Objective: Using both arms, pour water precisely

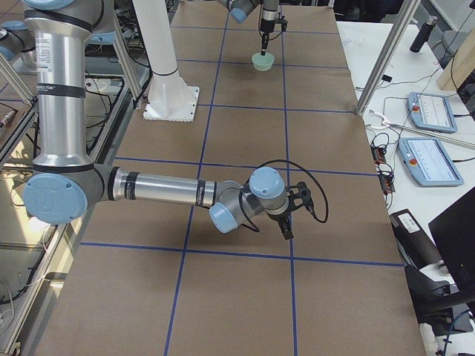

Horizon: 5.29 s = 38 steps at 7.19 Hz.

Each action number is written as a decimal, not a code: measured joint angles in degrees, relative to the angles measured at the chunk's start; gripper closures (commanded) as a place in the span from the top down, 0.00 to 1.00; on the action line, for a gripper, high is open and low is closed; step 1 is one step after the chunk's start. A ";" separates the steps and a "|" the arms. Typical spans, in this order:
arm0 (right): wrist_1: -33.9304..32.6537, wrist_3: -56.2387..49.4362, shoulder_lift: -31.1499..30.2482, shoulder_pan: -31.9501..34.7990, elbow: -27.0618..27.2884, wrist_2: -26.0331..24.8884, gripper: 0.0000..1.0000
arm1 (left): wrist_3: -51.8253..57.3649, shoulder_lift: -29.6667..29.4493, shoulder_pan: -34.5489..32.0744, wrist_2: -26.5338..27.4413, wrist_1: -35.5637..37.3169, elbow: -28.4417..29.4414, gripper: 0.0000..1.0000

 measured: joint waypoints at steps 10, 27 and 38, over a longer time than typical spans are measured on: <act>-19.81 -11.64 5.22 2.45 3.75 -0.85 0.99 | 22.26 12.35 -12.12 -6.06 -0.27 12.77 0.00; -30.76 -12.34 4.75 3.39 8.84 -4.03 0.99 | 43.42 9.85 -33.88 -4.39 2.30 17.50 0.99; -32.80 -11.55 4.18 3.15 8.07 -2.75 0.99 | 39.93 5.75 -36.78 -4.74 10.79 17.09 0.99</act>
